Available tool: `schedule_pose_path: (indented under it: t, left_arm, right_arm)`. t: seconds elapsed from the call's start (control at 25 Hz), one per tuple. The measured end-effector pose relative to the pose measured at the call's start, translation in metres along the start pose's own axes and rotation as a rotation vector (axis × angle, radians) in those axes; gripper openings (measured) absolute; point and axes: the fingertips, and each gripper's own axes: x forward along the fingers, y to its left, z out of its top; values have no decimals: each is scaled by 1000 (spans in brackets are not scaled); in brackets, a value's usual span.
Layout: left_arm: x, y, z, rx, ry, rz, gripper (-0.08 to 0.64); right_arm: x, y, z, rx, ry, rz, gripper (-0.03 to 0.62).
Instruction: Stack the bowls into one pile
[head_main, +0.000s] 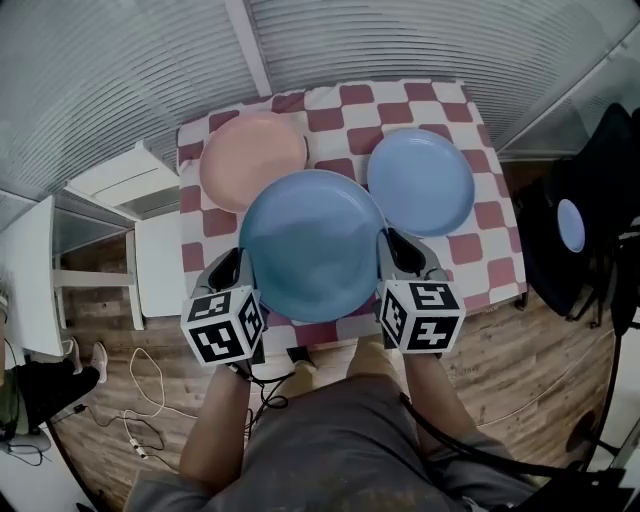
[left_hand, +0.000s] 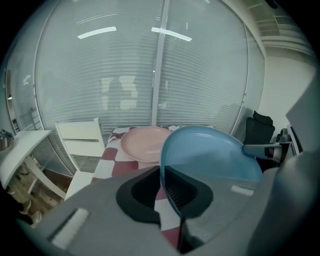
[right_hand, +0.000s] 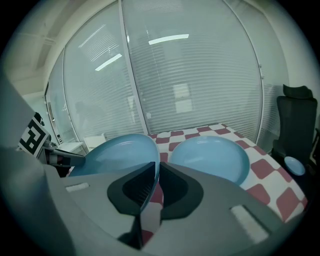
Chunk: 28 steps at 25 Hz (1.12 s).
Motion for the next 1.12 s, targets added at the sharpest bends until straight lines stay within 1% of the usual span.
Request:
schedule_pose_path:
  t: [0.36, 0.64, 0.84, 1.12]
  left_arm:
    - [35, -86, 40, 10, -26, -13, 31]
    - [61, -149, 63, 48, -18, -61, 34]
    - [80, -173, 69, 70, 8, -79, 34]
    - [114, -192, 63, 73, 67, -93, 34]
  right_arm:
    - [-5, -92, 41, -10, -34, -13, 51]
    - [-15, -158, 66, 3, -64, -62, 46]
    - [-14, -186, 68, 23, -60, -85, 46]
    - [3, -216, 62, 30, -20, -105, 46]
